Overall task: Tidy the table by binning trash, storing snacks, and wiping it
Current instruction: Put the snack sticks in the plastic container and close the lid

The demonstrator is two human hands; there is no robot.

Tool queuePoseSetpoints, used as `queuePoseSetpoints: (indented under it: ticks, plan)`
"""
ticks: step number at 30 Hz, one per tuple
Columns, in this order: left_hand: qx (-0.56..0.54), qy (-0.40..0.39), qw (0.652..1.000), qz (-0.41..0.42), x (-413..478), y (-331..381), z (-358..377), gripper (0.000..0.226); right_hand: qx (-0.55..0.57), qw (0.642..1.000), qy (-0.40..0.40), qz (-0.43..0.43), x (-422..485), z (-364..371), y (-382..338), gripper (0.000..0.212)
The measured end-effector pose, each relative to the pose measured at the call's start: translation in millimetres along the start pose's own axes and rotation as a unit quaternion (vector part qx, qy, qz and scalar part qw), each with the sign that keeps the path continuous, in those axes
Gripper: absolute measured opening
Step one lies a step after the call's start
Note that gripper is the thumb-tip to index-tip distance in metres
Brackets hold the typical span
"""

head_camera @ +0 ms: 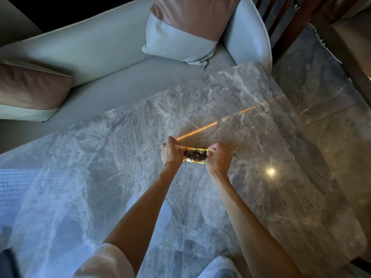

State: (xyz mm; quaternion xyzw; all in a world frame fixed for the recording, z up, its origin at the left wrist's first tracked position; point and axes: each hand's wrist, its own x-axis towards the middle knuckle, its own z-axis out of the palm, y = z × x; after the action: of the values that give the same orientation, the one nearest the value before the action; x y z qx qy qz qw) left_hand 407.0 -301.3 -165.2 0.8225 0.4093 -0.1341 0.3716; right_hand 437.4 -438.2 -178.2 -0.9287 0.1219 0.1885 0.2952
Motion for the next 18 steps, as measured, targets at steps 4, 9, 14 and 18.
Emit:
queuePoseSetpoints:
  ticks: [4, 9, 14, 18]
  plan:
    - [-0.074, -0.037, 0.995, 0.064, -6, -11, -2, 0.031, 0.080, 0.996, -0.027, -0.039, 7, -10, 15, 0.008]
    - [-0.105, 0.018, 0.980, 0.170, -27, -22, 6, 0.012, 0.134, 0.965, -0.010, -0.224, 5, -33, 48, 0.014]
    - [-0.053, 0.009, 0.977, 0.204, -55, -36, 30, 0.026, 0.037, 0.948, 0.010, -0.315, -12, -38, 80, 0.024]
    - [-0.075, 0.033, 0.975, 0.207, -65, -35, 26, 0.019, 0.016, 0.952, -0.021, -0.304, -16, -38, 75, 0.026]
